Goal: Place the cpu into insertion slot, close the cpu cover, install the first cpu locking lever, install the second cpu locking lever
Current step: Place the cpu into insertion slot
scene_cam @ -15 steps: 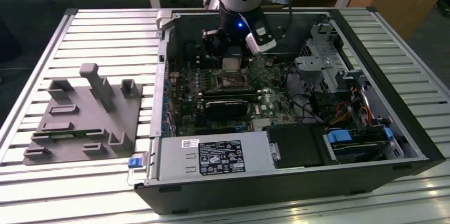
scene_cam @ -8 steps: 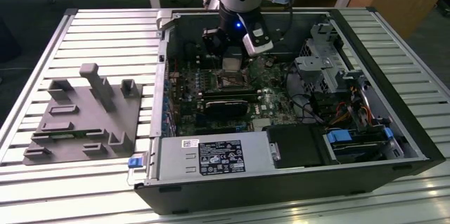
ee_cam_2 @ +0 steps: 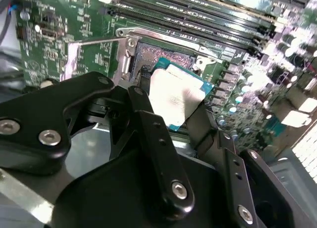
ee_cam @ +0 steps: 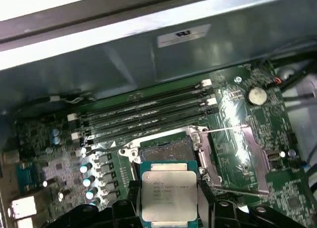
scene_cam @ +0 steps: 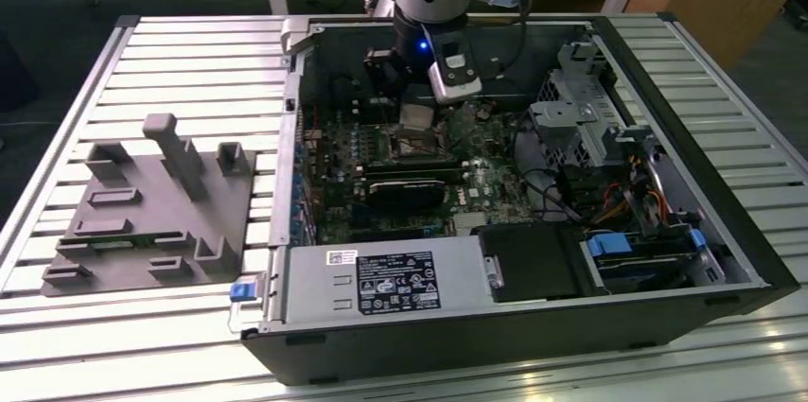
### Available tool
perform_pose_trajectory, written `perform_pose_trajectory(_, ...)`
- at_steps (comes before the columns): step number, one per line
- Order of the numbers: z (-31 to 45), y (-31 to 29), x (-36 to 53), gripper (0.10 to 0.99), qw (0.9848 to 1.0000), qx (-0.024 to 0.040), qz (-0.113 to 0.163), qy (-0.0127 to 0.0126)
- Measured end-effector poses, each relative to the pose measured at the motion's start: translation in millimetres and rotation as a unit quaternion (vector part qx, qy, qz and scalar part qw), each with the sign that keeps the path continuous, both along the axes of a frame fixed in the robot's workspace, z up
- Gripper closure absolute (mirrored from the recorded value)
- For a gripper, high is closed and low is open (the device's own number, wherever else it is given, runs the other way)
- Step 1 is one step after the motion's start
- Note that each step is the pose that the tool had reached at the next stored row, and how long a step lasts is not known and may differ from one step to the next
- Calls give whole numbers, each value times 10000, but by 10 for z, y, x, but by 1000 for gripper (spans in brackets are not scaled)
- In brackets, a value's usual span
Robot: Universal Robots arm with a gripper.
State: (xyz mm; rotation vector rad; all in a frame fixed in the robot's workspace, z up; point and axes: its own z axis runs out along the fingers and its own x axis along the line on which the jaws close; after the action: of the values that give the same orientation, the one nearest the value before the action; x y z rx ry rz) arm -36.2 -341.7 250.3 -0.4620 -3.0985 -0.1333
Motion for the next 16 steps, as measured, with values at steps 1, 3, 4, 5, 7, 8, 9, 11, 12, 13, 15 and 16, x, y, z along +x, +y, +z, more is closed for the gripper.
perform_pose_trajectory(1,-1,0,0,549,10000,-1,-84,0)
perform_pose_trajectory(3,-4,0,0,549,9997,-4,-250,0)
perform_pose_trajectory(4,-5,0,0,549,9994,-6,-333,0)
perform_pose_trajectory(5,-6,0,0,549,9991,-8,-416,0)
perform_pose_trajectory(7,-8,0,0,549,9983,-12,-586,0)
perform_pose_trajectory(8,-9,0,0,549,9978,-14,-670,0)
perform_pose_trajectory(9,-10,0,0,549,9972,-17,-751,0)
perform_pose_trajectory(11,-12,0,0,549,9959,-21,-904,0)
perform_pose_trajectory(12,-12,0,0,549,9952,-23,-979,0)
perform_pose_trajectory(13,-13,0,0,549,9944,-26,-1054,-1)
perform_pose_trajectory(15,-15,0,0,549,9927,-31,-1210,-1)
perform_pose_trajectory(16,-15,0,0,549,9917,-35,-1283,-1)
